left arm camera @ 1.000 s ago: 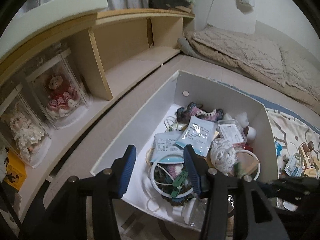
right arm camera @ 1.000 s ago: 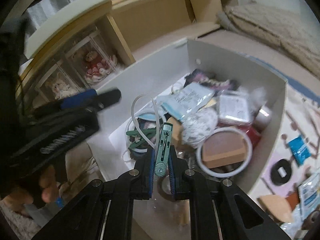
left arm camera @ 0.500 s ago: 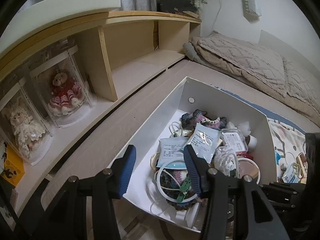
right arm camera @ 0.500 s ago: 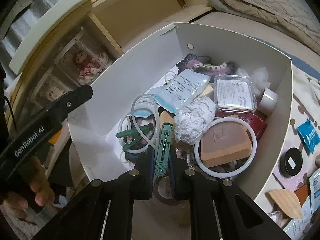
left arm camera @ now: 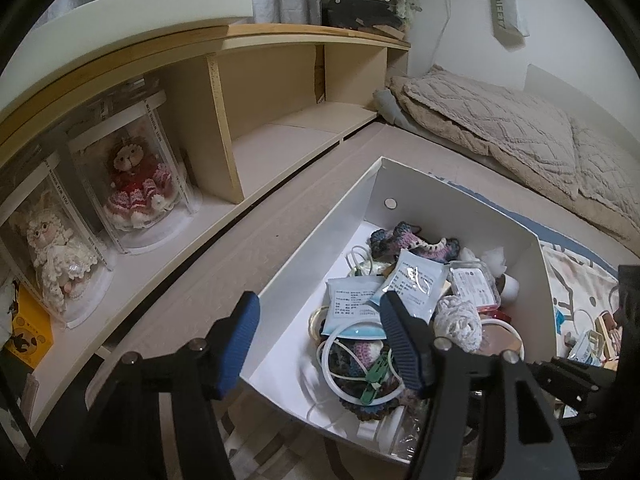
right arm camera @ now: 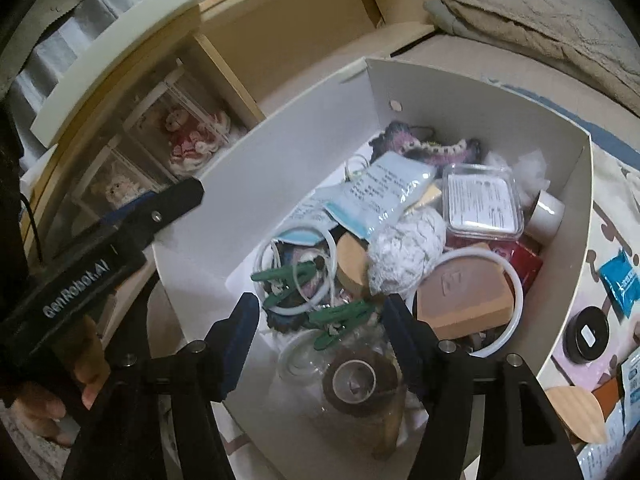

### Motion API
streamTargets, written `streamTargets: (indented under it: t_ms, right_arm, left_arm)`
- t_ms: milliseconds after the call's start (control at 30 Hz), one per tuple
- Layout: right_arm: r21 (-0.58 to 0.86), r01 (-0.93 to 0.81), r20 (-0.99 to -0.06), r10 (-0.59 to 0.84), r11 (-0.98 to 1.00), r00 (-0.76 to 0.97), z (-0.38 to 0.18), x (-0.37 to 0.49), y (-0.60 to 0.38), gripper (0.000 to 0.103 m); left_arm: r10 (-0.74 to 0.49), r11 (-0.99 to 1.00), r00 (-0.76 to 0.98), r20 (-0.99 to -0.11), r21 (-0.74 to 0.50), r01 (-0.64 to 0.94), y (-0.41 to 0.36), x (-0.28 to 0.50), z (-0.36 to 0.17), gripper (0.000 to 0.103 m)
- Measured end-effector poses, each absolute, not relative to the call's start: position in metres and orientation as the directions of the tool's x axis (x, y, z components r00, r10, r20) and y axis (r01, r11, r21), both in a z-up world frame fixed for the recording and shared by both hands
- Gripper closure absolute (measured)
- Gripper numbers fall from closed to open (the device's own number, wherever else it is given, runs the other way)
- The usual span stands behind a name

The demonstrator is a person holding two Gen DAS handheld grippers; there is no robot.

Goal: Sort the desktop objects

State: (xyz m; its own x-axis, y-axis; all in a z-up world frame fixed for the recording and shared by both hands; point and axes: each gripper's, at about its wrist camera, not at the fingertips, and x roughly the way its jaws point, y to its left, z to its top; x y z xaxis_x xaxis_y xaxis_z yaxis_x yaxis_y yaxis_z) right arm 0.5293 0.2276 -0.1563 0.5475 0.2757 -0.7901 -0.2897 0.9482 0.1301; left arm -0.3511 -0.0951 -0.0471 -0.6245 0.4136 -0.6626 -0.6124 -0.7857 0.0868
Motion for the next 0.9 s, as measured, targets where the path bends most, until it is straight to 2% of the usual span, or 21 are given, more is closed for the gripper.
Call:
streamTargets:
  t_ms: [67, 133, 300, 367, 533, 900]
  right_arm:
    - [0.123, -0.293, -0.772, 0.277, 0.948, 0.572, -0.151, 0.527, 0.228, 0.011]
    - [0.117, -0.302, -0.751, 0.283, 0.946, 0.596, -0.146, 0.524, 0.228, 0.001]
    - [0.096, -0.287, -0.723, 0.265, 0.953, 0.638, -0.136, 0.522, 0.226, 0.0]
    - [0.084, -0.287, -0.717, 0.258, 0.954, 0.648, -0.133, 0.52, 0.226, 0.0]
    - [0.048, -0.292, -0.709, 0.239, 0.955, 0.664, -0.13, 0.516, 0.226, 0.0]
    - [-0.045, -0.241, -0.671, 0.15, 0.969, 0.726, -0.117, 0.506, 0.222, 0.0]
  left_arm:
    - [0.414, -0.786, -0.624, -0.663, 0.086, -0.612, -0.095, -0.351, -0.047, 0.041]
    - [0.41, -0.789, -0.627, -0.662, 0.088, -0.608, -0.095, -0.351, -0.047, 0.04]
    - [0.396, -0.802, -0.642, -0.657, 0.094, -0.59, -0.098, -0.351, -0.045, 0.027]
    - [0.392, -0.808, -0.646, -0.655, 0.091, -0.583, -0.099, -0.352, -0.044, 0.019]
    - [0.387, -0.816, -0.661, -0.643, 0.095, -0.57, -0.101, -0.348, -0.039, 0.005]
    - [0.372, -0.82, -0.691, -0.62, 0.129, -0.557, -0.104, -0.338, -0.031, 0.002]
